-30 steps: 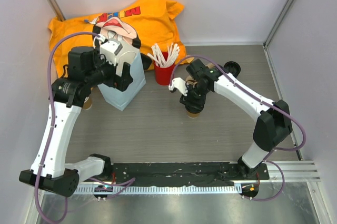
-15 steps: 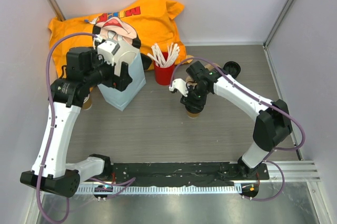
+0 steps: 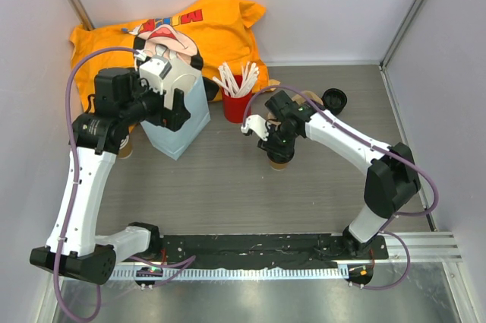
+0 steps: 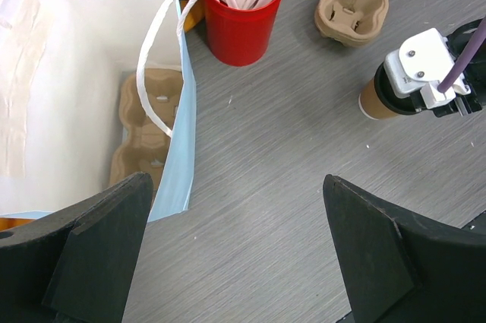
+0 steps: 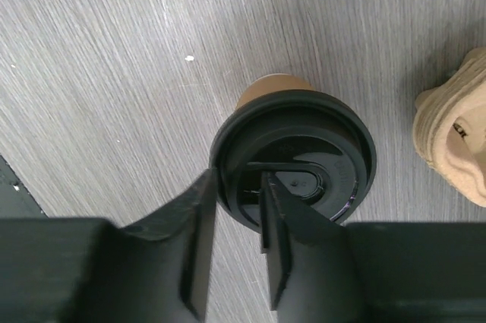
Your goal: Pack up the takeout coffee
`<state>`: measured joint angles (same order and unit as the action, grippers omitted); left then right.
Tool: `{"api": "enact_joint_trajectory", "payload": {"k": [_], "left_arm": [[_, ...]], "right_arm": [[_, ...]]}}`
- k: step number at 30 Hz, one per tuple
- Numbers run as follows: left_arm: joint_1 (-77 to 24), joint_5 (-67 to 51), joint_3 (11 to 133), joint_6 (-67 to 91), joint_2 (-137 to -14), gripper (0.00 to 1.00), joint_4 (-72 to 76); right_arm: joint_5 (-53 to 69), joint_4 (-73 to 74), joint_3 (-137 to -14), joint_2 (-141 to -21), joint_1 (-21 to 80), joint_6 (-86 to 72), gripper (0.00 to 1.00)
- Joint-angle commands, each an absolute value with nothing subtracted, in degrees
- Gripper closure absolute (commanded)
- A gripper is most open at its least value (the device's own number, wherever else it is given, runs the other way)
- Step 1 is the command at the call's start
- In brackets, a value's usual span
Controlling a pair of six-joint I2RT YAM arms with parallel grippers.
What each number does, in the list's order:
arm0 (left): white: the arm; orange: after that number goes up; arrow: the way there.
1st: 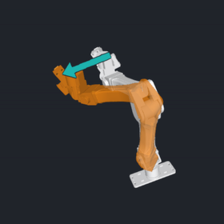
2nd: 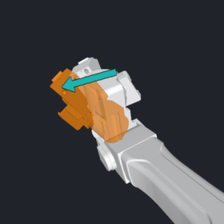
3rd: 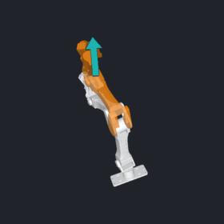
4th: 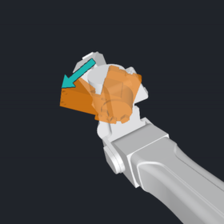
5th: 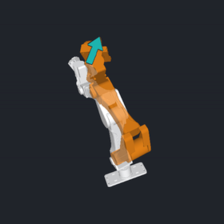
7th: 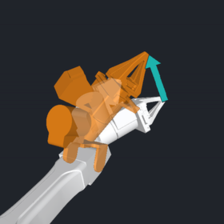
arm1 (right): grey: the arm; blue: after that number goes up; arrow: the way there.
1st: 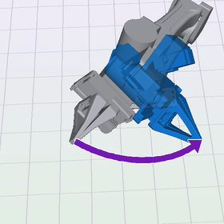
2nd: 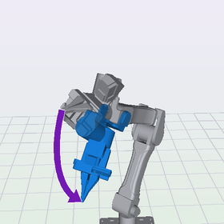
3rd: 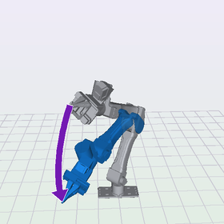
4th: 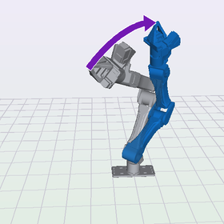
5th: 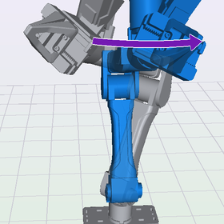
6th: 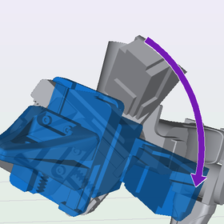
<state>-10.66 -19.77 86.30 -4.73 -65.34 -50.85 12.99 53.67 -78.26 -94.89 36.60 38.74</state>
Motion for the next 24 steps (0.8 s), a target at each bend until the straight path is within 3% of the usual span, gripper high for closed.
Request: {"api": "enact_joint_trajectory", "payload": {"k": [1, 3, 12, 15, 24], "left_arm": [[-10.11, -21.27, 86.22, -3.96, -64.07, 0.00, -48.87], [-10.11, -21.27, 86.31, -3.87, -63.98, 0.00, -48.87], [-9.76, -21.80, 86.22, -3.52, -63.98, 0.00, -48.69], [-9.58, -21.97, 86.22, -3.43, -63.90, 0.00, -48.60], [-9.32, -22.50, 86.22, -3.34, -63.81, 0.00, -48.52]], "right_arm": [[12.13, 53.17, -77.61, -96.15, 37.35, 37.53, 0.76], [11.69, 53.70, -77.87, -96.06, 37.35, 37.62, 0.81], [10.20, 55.98, -79.19, -95.27, 37.44, 38.76, 0.80], [9.84, 56.25, -79.37, -95.45, 37.44, 39.02, 0.89], [9.58, 58.18, -80.42, -95.98, 37.44, 39.64, 0.99]]}}
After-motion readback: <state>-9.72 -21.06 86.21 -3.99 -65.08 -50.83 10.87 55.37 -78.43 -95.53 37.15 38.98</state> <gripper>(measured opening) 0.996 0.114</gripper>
